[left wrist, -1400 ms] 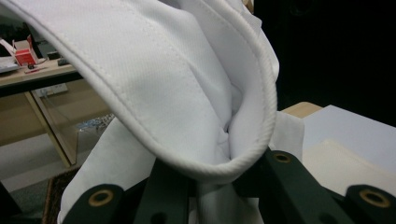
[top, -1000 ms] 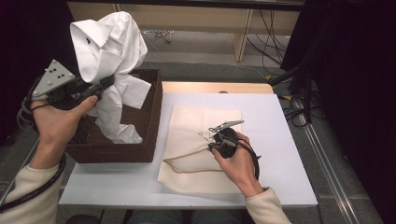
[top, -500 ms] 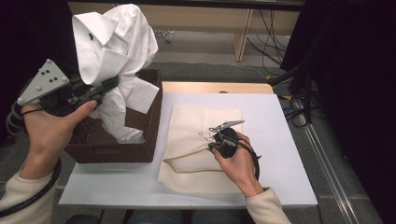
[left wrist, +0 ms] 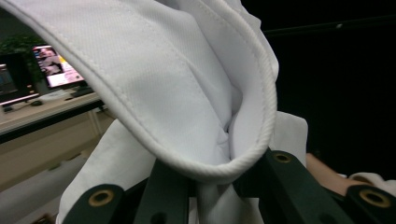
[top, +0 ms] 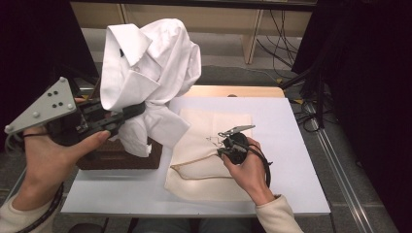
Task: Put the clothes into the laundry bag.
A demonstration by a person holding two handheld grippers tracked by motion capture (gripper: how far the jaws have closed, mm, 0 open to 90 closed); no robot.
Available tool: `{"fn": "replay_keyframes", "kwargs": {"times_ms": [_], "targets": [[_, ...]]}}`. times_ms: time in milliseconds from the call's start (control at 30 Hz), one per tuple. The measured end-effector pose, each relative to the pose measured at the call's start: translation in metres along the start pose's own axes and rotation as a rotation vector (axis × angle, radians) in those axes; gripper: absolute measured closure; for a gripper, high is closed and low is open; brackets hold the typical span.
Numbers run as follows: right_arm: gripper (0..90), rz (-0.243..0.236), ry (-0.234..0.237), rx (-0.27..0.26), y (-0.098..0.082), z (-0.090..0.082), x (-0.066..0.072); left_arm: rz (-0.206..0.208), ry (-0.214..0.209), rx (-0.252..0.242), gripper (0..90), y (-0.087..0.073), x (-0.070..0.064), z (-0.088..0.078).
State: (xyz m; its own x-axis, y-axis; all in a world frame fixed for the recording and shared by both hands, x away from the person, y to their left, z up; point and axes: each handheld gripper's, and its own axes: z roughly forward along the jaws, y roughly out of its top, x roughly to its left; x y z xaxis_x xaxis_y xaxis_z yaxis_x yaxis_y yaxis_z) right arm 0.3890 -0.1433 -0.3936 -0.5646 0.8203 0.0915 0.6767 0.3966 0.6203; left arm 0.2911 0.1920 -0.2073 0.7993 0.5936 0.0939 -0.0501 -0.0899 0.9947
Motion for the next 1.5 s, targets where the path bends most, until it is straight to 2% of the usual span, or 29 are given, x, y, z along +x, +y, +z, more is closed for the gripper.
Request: {"fn": "replay_keyframes", "kwargs": {"times_ms": [133,167,200,233,267,300,367,400,433,467,500,533,567,633,667,733,800,833,867,900,933,1067,1167,1200,1267,1367,1400,1433,1500], "targets": [[89.1,0.005,0.002,-0.001,0.0,-0.001,0.0,0.012,-0.107,0.008,76.9,0.004,-0.012,0.002],[89.1,0.002,0.005,0.002,0.001,-0.001,0.0,0.012,-0.107,0.008,76.9,0.004,-0.012,0.002],[89.1,-0.004,0.005,-0.003,0.0,-0.001,-0.001,-0.009,-0.152,0.017,76.9,0.001,-0.018,0.005],[89.1,-0.005,0.004,-0.002,0.0,-0.001,-0.001,-0.009,-0.152,0.017,76.9,0.001,-0.018,0.005],[89.1,0.009,0.002,-0.008,0.0,-0.001,-0.001,-0.042,-0.213,0.047,76.9,-0.007,-0.024,0.009],[89.1,0.002,0.002,-0.004,0.0,-0.002,-0.001,-0.042,-0.213,0.047,76.9,-0.007,-0.024,0.009],[89.1,0.005,-0.003,-0.022,0.0,-0.001,-0.001,-0.094,-0.285,0.11,76.9,-0.024,-0.034,0.019],[89.1,0.009,-0.001,-0.023,0.0,-0.001,-0.001,-0.094,-0.285,0.11,76.9,-0.024,-0.034,0.019],[89.1,0.009,-0.001,-0.023,0.0,-0.001,-0.001,-0.113,-0.308,0.139,76.9,-0.032,-0.037,0.023],[89.1,0.008,0.002,-0.024,0.0,-0.002,-0.001,-0.151,-0.353,0.202,76.9,-0.05,-0.043,0.03],[89.1,0.017,0.001,-0.031,0.0,-0.002,-0.001,-0.151,-0.353,0.202,76.9,-0.05,-0.043,0.03],[89.1,0.022,0.003,-0.032,0.0,-0.003,-0.002,-0.185,-0.386,0.256,76.9,-0.07,-0.046,0.037],[89.1,0.022,0.003,-0.032,0.0,-0.003,-0.002,-0.185,-0.386,0.256,76.9,-0.07,-0.046,0.037],[89.1,0.035,0.018,-0.029,0.001,-0.006,-0.004,-0.242,-0.383,0.319,76.8,-0.092,-0.048,0.041],[89.1,0.035,0.018,-0.029,0.001,-0.006,-0.004,-0.236,-0.394,0.331,76.8,-0.099,-0.047,0.043],[89.2,0.037,0.017,-0.031,0.001,-0.009,-0.007,-0.278,-0.403,0.379,76.8,-0.12,-0.046,0.045],[89.2,0.037,0.016,-0.03,0.001,-0.01,-0.007,-0.313,-0.367,0.471,76.8,-0.144,-0.046,0.045],[89.2,0.062,0.018,-0.035,0.002,-0.01,-0.006,-0.313,-0.367,0.471,76.8,-0.144,-0.046,0.045],[89.2,0.05,0.017,-0.034,0.002,-0.01,-0.008,-0.305,-0.342,0.519,76.8,-0.156,-0.045,0.045],[89.2,0.05,0.017,-0.034,0.002,-0.01,-0.008,-0.305,-0.342,0.519,76.7,-0.156,-0.045,0.045],[89.2,0.056,0.014,-0.041,0.002,-0.01,-0.006,-0.284,-0.333,0.55,76.7,-0.168,-0.045,0.049],[89.2,0.042,0.018,-0.045,0.003,-0.011,-0.003,-0.317,-0.355,0.588,76.7,-0.178,-0.052,0.059],[89.2,0.04,0.021,-0.054,0.003,-0.012,0.001,-0.307,-0.383,0.607,76.5,-0.179,-0.061,0.073],[89.2,-0.002,0.01,-0.089,0.003,-0.01,-0.002,-0.292,-0.385,0.618,76.5,-0.179,-0.063,0.076],[89.2,-0.003,0.006,-0.093,0.004,-0.011,-0.001,-0.282,-0.399,0.627,76.4,-0.178,-0.067,0.086],[89.2,0.009,0.012,-0.091,0.004,-0.014,-0.001,-0.28,-0.389,0.651,76.4,-0.18,-0.068,0.102],[89.2,-0.007,0.012,-0.091,0.004,-0.015,-0.002,-0.297,-0.381,0.658,76.4,-0.181,-0.068,0.107],[89.2,0.021,0.013,-0.084,0.004,-0.016,0.001,-0.288,-0.389,0.667,76.3,-0.182,-0.068,0.114],[89.3,0.001,0.021,-0.08,0.004,-0.016,0.002,-0.298,-0.388,0.667,76.3,-0.182,-0.07,0.117]]}}
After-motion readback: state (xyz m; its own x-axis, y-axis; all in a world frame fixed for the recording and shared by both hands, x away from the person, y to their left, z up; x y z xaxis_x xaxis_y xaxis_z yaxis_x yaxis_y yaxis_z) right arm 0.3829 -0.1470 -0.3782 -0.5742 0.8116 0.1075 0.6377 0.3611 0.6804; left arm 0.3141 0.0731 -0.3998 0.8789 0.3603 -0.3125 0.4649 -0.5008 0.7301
